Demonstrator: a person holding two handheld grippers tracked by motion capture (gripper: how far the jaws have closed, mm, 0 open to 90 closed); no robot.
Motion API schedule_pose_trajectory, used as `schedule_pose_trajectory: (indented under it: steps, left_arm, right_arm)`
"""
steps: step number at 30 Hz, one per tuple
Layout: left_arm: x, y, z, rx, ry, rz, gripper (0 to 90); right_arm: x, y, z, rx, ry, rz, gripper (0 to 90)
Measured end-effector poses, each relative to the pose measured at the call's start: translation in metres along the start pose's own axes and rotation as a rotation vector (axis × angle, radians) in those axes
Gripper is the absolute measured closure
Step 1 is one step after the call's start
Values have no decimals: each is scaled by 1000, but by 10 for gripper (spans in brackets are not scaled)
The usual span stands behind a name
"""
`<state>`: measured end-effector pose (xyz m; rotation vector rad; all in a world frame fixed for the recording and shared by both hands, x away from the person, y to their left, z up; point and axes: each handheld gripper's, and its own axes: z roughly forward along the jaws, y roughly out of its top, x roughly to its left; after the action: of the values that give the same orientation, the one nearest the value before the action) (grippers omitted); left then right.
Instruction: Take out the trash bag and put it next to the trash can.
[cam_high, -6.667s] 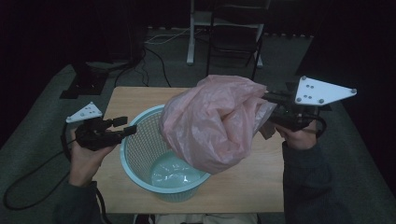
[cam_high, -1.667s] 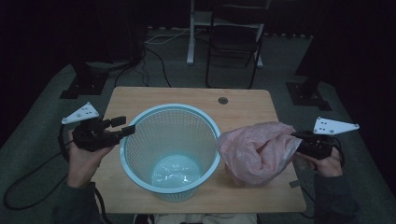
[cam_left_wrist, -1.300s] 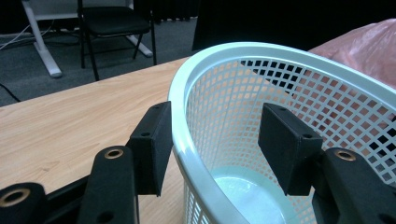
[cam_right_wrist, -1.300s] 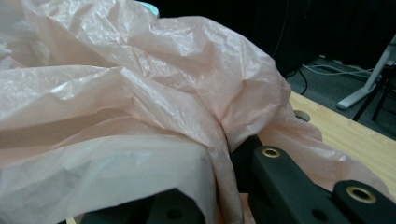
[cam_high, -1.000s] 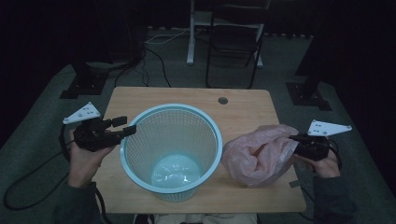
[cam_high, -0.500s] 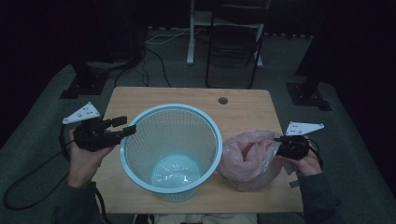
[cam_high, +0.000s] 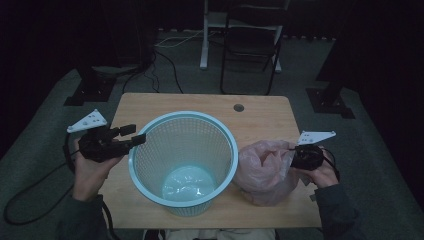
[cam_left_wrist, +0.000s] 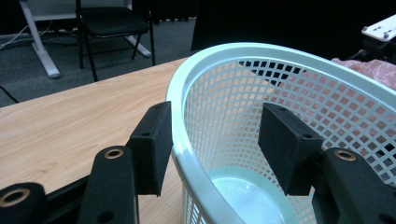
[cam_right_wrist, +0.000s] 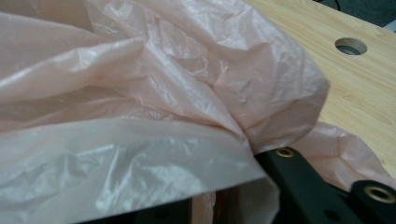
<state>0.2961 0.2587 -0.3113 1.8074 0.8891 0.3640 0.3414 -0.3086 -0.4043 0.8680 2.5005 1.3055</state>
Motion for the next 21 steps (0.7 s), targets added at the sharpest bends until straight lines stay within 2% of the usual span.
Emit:
schedule_pose_trajectory:
  steps: [4,8,14,21]
  left_arm:
    - [0,0,0,0,-1,-1,450]
    - [0,0,0,0,0,-1,450]
    - [0,0,1,4,-1,2,450]
    - [0,0,0,0,0,-2,449]
  right_arm:
    - [-1,-1,-3,3,2,7,631]
    - [0,-2,-8,13,-19,4,521]
    - [2,-5,-14,23,-39,-7,421]
    - [6,-5,-23,4,-60,-32,321]
